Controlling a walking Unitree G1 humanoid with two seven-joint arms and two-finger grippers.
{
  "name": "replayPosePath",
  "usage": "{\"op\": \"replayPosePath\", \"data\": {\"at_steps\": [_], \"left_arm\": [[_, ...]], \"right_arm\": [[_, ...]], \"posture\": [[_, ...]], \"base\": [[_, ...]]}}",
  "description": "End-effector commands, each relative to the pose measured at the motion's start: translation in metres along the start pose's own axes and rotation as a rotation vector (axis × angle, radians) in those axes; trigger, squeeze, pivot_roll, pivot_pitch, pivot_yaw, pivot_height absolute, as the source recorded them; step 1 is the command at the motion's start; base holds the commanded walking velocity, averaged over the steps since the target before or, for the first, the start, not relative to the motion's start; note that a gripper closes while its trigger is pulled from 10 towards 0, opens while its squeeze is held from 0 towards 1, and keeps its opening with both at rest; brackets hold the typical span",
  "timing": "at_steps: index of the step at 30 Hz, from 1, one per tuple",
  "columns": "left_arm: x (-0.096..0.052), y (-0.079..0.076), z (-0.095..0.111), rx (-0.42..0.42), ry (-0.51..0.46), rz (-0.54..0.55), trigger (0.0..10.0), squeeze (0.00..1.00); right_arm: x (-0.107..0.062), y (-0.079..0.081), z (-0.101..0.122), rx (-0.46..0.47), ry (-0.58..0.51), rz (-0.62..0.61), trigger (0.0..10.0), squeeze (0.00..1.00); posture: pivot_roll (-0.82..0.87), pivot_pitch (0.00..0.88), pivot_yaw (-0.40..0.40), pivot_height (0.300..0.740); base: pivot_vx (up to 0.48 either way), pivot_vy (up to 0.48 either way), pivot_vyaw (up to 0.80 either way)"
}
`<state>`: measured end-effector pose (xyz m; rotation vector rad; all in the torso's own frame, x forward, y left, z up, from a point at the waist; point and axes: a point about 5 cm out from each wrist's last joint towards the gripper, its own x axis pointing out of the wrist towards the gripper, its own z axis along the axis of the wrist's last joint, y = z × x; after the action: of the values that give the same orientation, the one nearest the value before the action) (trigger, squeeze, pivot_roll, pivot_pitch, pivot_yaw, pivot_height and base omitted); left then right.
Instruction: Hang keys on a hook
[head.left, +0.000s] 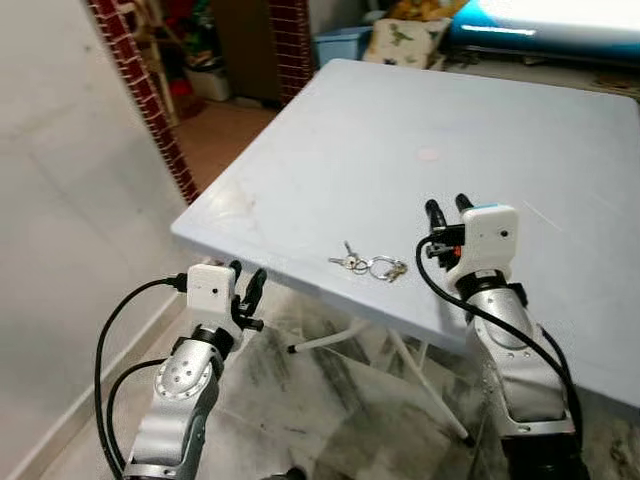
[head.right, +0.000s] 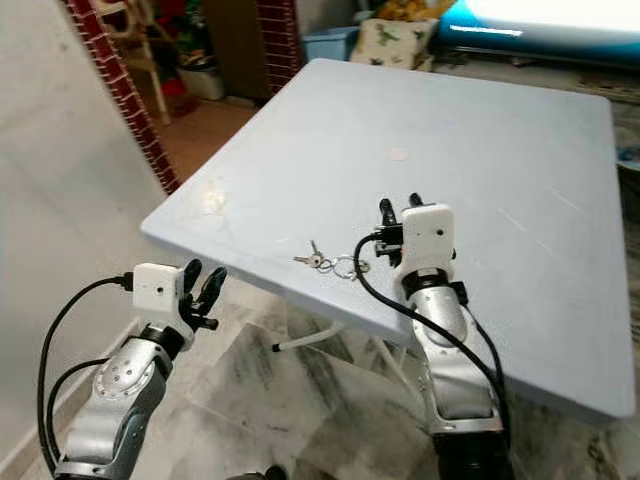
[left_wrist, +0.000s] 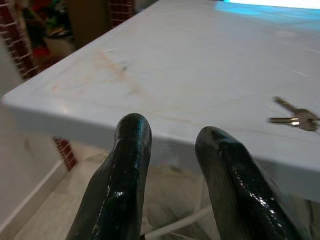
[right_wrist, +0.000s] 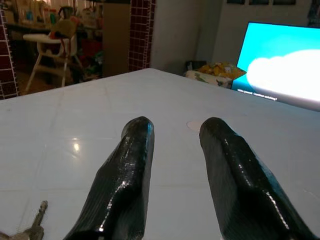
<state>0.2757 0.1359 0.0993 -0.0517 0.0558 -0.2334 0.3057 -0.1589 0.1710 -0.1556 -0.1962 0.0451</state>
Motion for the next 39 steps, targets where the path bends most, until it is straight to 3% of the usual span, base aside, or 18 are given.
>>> {"op": "replayPosePath", "data": {"at_steps": [1,6,10,22,24,31,39], "left_arm": [[-0.001,0.008,-0.001,0.019,0.008,0.028,10.0,0.00],[0.000,0.005,-0.003,0.013,0.022,-0.004,10.0,0.00],[-0.002,-0.001,-0.008,-0.021,0.050,-0.066,10.0,0.00],[-0.017,-0.033,-0.022,-0.109,0.183,-0.367,10.0,0.00],[-0.022,-0.038,-0.024,-0.125,0.214,-0.436,10.0,0.00],[-0.033,-0.046,-0.026,-0.157,0.279,-0.574,10.0,0.00],[-0.037,-0.050,-0.028,-0.155,0.304,-0.614,10.0,0.00]], "right_arm": [[0.000,0.008,0.008,0.019,-0.023,0.024,10.0,0.00],[0.000,0.000,0.001,-0.027,0.027,-0.046,10.0,0.00],[-0.002,-0.010,-0.010,-0.014,0.114,-0.131,10.0,0.00],[-0.007,-0.022,-0.041,0.041,0.340,-0.270,10.0,0.00],[-0.006,-0.025,-0.047,0.015,0.368,-0.294,10.0,0.00],[-0.001,-0.031,-0.055,0.004,0.404,-0.334,10.0,0.00],[0.005,-0.036,-0.059,-0.012,0.404,-0.323,10.0,0.00]], "posture": [[-0.11,0.078,0.096,0.740],[-0.11,0.077,0.100,0.740],[-0.11,0.076,0.103,0.740],[-0.11,0.078,0.109,0.740],[-0.10,0.079,0.110,0.740],[-0.09,0.082,0.109,0.740],[-0.10,0.083,0.107,0.740]], "base": [[0.000,0.000,0.40],[0.000,0.000,0.00],[0.000,0.000,0.00],[0.000,0.000,0.00],[0.000,0.000,0.00],[0.000,0.000,0.00],[0.000,0.000,0.00]]}}
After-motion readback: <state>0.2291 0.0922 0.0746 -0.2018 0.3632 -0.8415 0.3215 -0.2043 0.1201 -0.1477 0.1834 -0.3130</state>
